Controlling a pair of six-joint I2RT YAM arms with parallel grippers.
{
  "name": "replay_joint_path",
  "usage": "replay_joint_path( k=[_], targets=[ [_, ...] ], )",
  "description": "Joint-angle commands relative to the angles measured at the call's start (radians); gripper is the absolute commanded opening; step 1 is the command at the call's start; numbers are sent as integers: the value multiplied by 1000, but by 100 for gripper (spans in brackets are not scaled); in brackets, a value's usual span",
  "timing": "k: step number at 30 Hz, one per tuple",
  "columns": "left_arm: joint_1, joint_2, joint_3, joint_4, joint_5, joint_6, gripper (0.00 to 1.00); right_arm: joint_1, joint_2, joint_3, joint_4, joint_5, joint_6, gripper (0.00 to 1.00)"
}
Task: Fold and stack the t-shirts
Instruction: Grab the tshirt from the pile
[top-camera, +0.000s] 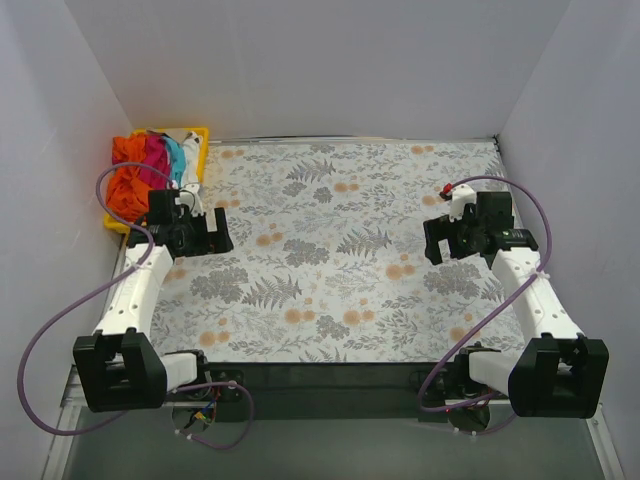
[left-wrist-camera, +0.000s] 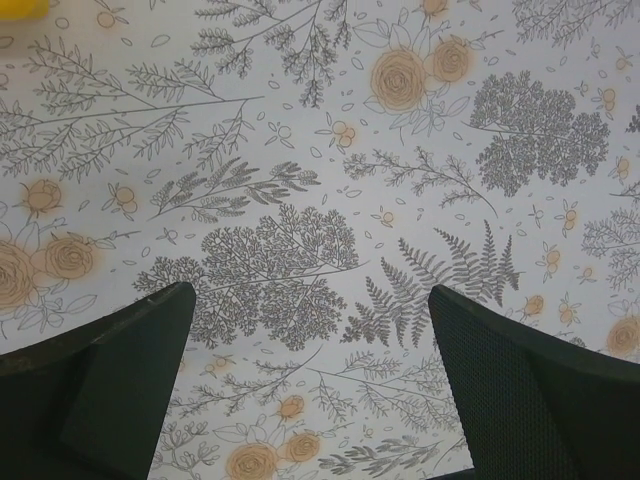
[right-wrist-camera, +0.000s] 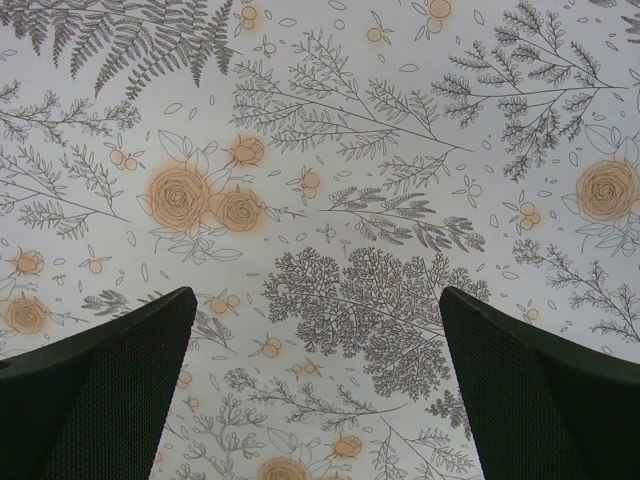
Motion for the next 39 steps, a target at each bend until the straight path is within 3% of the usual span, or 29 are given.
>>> replay_joint_path(
  k=[1, 8, 13, 17, 21, 25, 39],
  targets=[
    [0, 44, 114, -28, -29, 21, 98, 0, -17, 60, -8, -30, -19, 98],
    [43, 237, 367, -88, -1, 0, 98, 0, 13, 90, -10, -37, -19, 98],
    [147, 389, 606, -106, 63, -33, 93, 0, 25, 95, -19, -46, -19, 98],
    [222, 575, 840, -148, 109, -30, 81, 0, 35, 101, -19, -64, -14, 98],
    [264, 709, 1016, -174, 65, -4, 63, 0, 47, 103, -19, -63, -16, 98],
    [285, 817, 1165, -191, 11, 10, 55, 0, 62, 106, -19, -72, -17, 98],
    [361, 987, 1294, -67, -121, -37, 51, 0, 101, 97, -20, -76, -19, 98]
  ],
)
